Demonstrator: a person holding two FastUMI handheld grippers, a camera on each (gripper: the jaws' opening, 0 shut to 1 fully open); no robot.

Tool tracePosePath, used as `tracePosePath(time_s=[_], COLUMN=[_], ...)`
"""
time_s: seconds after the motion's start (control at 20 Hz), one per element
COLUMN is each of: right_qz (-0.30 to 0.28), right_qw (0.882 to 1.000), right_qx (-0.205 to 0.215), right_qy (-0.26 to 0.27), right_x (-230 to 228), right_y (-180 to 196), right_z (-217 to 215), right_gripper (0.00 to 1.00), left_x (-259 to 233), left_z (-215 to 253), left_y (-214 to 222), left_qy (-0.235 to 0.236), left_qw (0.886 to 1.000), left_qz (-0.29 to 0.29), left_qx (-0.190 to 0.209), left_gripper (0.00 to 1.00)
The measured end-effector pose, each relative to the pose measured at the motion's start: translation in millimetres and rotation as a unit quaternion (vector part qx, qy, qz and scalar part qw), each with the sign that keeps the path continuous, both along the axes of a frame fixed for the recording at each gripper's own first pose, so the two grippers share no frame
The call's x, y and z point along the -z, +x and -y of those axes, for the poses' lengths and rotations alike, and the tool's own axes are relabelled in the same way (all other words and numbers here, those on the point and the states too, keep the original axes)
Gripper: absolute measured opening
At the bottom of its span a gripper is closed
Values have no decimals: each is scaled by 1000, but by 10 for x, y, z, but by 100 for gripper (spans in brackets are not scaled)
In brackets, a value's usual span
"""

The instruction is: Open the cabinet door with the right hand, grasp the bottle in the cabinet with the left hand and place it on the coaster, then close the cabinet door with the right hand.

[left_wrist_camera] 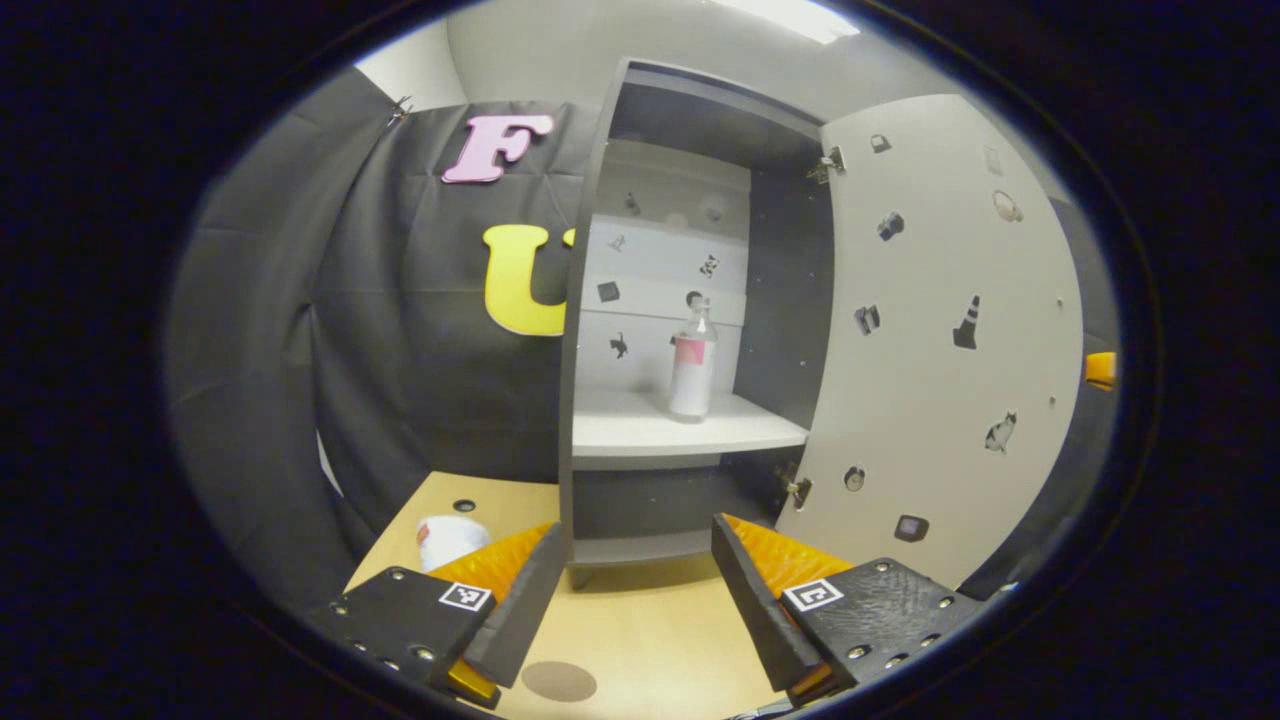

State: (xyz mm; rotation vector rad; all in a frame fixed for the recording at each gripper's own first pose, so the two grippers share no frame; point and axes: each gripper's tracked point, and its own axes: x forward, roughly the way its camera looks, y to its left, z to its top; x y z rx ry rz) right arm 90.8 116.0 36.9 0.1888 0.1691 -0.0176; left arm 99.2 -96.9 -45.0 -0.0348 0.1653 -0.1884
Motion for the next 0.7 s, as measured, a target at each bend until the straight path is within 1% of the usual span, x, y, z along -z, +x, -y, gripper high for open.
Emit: tracePosePath(time_s=[0.05,0.1,0.15,0.2,0.3,0.35,0.45,0.5,0.55,0.6,0.7], right_qz=[5,9,18,22,24,25,35,41,40,36,23], right_qw=[1000,999,999,998,996,994,991,991,992,993,994], right_qx=[14,32,37,45,58,65,76,85,93,99,107], right_qy=[6,12,22,35,63,81,102,97,81,59,22], right_x=[-43,-38,-63,-56,-59,-73,-98,-117,-111,-55,29], right_y=[11,76,134,166,243,290,376,436,479,517,555], right_z=[48,101,110,110,108,99,91,136,187,270,421], right_gripper=[5,13,3,23,49,54,72,82,82,82,82], left_x=[-85,-155,-252,-343,-494,-568,-694,-722,-740,-746,-702], left_z=[46,85,117,149,200,215,234,238,235,237,295], left_y=[77,155,248,334,506,604,798,904,964,1046,1240], left_qy=[0,-1,-1,-3,-9,-11,-8,-2,4,7,10], left_qw=[1000,1000,1000,999,999,999,998,998,998,998,998], left_qz=[8,16,23,31,43,48,60,64,67,69,69], left_qx=[4,7,7,8,8,7,6,3,-1,-5,-9], left_gripper=[90,90,90,90,89,90,89,89,92,88,90])
